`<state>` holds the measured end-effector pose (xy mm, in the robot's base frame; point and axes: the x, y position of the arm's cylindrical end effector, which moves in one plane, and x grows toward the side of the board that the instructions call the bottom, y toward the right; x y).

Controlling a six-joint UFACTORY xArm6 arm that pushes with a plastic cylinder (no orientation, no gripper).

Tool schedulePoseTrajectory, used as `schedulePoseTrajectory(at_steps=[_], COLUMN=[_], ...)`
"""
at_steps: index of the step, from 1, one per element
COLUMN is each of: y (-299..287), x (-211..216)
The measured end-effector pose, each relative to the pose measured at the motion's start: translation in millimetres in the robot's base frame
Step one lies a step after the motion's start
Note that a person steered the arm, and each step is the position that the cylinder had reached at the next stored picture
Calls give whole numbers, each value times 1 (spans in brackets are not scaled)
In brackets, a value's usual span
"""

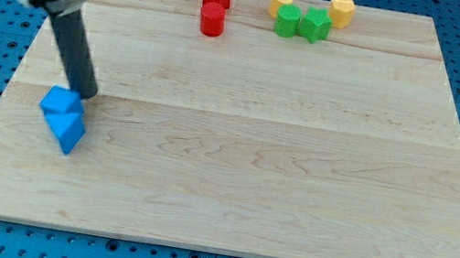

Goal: Point your arm below the red circle

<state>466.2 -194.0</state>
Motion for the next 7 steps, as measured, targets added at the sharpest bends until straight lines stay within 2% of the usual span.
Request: schedulePoseTrajectory(at_steps=[1,3,4,6,7], y=[-9,26,54,66,67], x=[35,-50,-78,-116,-117])
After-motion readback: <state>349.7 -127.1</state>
